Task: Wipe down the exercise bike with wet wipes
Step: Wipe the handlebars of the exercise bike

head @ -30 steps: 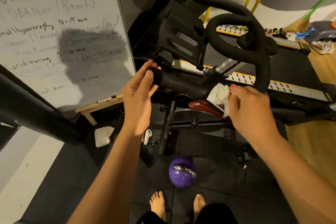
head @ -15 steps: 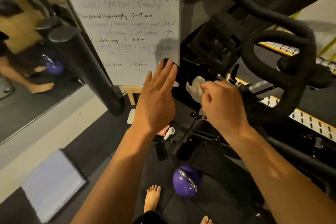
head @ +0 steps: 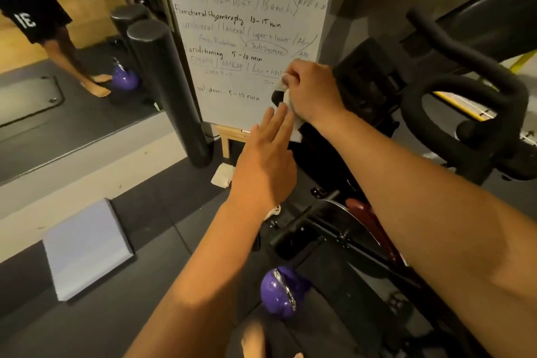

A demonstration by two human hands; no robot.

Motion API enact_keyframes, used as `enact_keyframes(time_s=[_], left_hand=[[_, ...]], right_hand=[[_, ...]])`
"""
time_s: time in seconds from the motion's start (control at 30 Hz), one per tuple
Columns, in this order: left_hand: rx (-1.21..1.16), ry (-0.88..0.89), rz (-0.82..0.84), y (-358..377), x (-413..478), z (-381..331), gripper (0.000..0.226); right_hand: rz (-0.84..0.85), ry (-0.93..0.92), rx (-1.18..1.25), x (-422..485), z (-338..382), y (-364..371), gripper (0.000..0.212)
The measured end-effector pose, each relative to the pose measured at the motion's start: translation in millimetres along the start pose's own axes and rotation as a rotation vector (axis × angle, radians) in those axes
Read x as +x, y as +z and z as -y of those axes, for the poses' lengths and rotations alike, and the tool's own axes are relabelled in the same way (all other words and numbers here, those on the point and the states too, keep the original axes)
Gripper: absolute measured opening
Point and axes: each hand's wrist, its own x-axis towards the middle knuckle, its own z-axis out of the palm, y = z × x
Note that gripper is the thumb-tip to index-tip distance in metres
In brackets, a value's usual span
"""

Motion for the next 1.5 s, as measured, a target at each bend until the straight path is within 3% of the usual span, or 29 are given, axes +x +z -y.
enact_keyframes(time_s=[0.07,0.17,0.27,0.33,0.47,0.67,0.9,1.0,1.1,1.2,1.33,1.5], left_hand=[[-0.163,-0.044,-0.105,-1.8,5.5,-8.0,0.058],[-0.319,-0.11,-0.246,13.0,1.2,-26.7,0.034],[-0.429,-0.192,-0.311,28.9,2.8,-46.3,0.018],[-0.498,-0.311,-0.319,26.4,13.6,-51.5,0.019],[-0.454,-0.438,-0.392,18.2,40.2,-31.7,0.006],[-0.306,-0.552,-0.507,34.2,54.2,-26.4,0.017],[-0.268,-0.609,-0.399,61.6,14.9,-97.9,0.013],[-0.145,-0.655,-0.417,44.7,32.7,-76.6,0.012],[-0.071,-0.721,-0.48,22.1,49.0,-46.2,0.014],[-0.035,-0.676,-0.461,23.5,52.7,-39.8,0.016],[-0.13,-0.644,-0.451,48.7,23.4,-61.1,0.01],[-0.248,-0.639,-0.287,74.2,-17.1,-115.8,0.012]], right_hand=[[0.062,0.01,-0.017,-5.8,-9.7,-0.6,0.02],[0.167,-0.035,-0.117,-37.8,-32.6,-20.3,0.018],[0.198,-0.137,-0.099,-74.4,-51.4,-42.5,0.024],[0.263,-0.179,-0.097,-80.1,-57.3,-47.8,0.02],[0.2,-0.222,-0.06,-36.2,-47.2,-28.0,0.014],[0.204,-0.251,0.104,-13.9,-47.1,-17.4,0.01],[0.545,-0.348,0.054,-68.4,-105.0,-65.2,0.013],[0.454,-0.427,0.078,-32.4,-79.6,-53.9,0.007],[0.296,-0.415,0.152,-0.7,-43.8,-28.8,0.011],[0.264,-0.374,0.202,-2.7,-39.2,-18.7,0.014],[0.428,-0.394,0.189,-27.9,-63.3,-41.1,0.019],[0.704,-0.387,0.11,-63.2,-90.7,-75.0,0.018]])
